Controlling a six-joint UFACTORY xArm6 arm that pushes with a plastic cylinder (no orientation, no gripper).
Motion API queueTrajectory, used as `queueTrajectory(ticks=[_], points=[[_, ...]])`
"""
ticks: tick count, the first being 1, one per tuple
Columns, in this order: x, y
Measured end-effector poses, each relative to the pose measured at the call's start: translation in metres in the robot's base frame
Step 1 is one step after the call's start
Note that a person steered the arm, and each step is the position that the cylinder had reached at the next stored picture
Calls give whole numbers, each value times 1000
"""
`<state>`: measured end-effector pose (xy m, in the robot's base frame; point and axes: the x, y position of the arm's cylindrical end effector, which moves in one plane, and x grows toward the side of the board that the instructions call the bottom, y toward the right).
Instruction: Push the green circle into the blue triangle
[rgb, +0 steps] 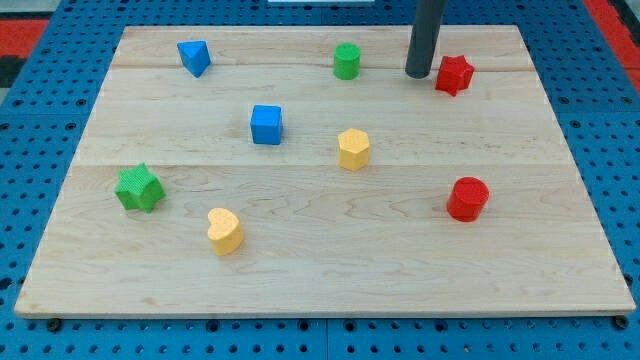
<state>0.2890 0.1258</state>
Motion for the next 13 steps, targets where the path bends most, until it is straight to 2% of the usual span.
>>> queueTrajectory(ticks=[2, 3, 4, 5, 7, 8, 10, 12, 13], points=[[18, -50], [7, -59], [-40, -33], [-36, -93], [18, -109], [18, -191], [-36, -172], [-6, -276], [-12, -261]])
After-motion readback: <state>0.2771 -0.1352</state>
